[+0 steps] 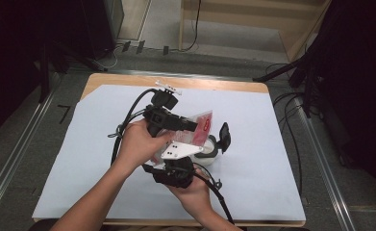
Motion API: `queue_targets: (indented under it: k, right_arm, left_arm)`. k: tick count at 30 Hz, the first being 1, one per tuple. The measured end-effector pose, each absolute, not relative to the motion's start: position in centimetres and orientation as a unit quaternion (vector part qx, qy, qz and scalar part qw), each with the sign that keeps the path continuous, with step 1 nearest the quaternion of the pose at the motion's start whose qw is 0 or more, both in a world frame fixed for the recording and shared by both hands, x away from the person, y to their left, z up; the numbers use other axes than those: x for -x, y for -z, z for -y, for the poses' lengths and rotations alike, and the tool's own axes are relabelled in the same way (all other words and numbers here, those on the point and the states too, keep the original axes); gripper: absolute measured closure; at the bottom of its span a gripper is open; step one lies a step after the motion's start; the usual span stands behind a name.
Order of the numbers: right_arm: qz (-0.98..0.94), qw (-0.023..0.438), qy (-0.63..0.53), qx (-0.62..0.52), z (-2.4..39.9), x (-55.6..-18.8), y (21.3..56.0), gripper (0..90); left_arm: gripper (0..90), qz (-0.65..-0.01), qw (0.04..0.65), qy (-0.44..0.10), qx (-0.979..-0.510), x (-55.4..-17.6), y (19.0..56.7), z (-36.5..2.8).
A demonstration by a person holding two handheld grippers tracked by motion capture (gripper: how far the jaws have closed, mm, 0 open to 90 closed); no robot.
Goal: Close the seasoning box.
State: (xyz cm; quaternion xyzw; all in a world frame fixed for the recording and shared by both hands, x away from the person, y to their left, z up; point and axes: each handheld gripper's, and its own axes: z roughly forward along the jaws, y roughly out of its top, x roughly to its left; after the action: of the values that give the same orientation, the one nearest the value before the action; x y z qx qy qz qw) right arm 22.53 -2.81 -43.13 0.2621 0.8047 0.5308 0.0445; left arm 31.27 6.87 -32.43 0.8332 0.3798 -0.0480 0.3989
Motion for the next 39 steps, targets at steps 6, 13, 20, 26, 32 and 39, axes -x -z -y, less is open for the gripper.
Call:
queue_targets:
  k: [6, 13, 20, 26, 32, 39]
  right_arm:
    - [-0.812, 0.052, -0.523, -0.253, 2.5, -22.3, 43.5, 63.8]
    - [-0.815, 0.051, -0.522, -0.245, 2.3, -22.2, 44.1, 62.1]
    - [-0.826, 0.069, -0.511, -0.226, 1.9, -21.8, 44.9, 58.3]
    - [-0.83, 0.066, -0.509, -0.217, 1.8, -21.8, 45.6, 59.0]
    - [-0.834, 0.076, -0.504, -0.211, 1.7, -21.7, 46.2, 58.2]
    - [-0.837, 0.075, -0.5, -0.211, 2.0, -21.9, 47.2, 57.6]
  left_arm:
    - [71.3, -0.383, 0.389, 0.051, -0.837, -31.2, 32.4, -7.2]
    - [70.9, -0.382, 0.378, 0.073, -0.84, -31.1, 32.5, -7.5]
    - [70.5, -0.386, 0.367, 0.08, -0.843, -30.9, 32.6, -8.1]
    - [70.5, -0.385, 0.359, 0.085, -0.846, -30.9, 32.9, -8.3]
    - [70.8, -0.374, 0.362, 0.079, -0.85, -31.0, 33.3, -8.5]
    - [70.6, -0.372, 0.359, 0.088, -0.852, -31.3, 33.8, -8.7]
